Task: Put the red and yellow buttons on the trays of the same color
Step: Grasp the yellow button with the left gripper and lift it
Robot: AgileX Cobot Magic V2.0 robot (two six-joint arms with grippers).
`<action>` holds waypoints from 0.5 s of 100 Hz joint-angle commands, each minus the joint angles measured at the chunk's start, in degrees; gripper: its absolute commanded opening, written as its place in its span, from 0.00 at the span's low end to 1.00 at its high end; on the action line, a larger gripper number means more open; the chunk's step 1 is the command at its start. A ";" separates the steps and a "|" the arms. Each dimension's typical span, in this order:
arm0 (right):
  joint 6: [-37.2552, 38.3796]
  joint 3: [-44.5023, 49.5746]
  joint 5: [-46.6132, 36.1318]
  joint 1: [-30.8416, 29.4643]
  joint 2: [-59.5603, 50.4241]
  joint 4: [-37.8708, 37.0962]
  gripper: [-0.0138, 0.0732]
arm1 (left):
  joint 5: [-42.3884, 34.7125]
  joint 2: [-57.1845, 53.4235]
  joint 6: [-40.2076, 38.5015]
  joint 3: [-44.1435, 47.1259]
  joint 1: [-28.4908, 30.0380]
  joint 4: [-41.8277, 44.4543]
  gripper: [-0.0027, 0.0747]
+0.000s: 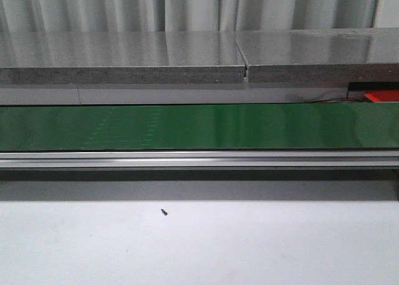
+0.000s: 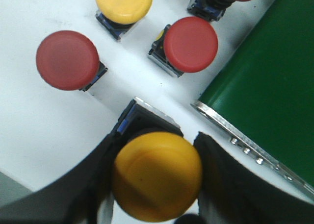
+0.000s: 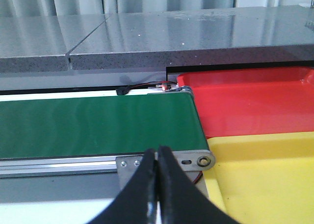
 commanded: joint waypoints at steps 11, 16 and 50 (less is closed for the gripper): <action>-0.04 -0.76 -4.41 0.17 -1.13 -0.82 0.08 | 1.47 -4.44 0.00 -2.97 -3.97 -1.04 0.23; -0.04 -0.76 -4.41 0.17 -1.13 -0.82 0.08 | 3.13 -4.44 0.00 -4.67 -5.46 -1.04 0.23; -0.04 -0.76 -4.41 0.17 -1.13 -0.82 0.08 | 7.81 2.99 0.00 -20.11 -13.10 -0.91 0.23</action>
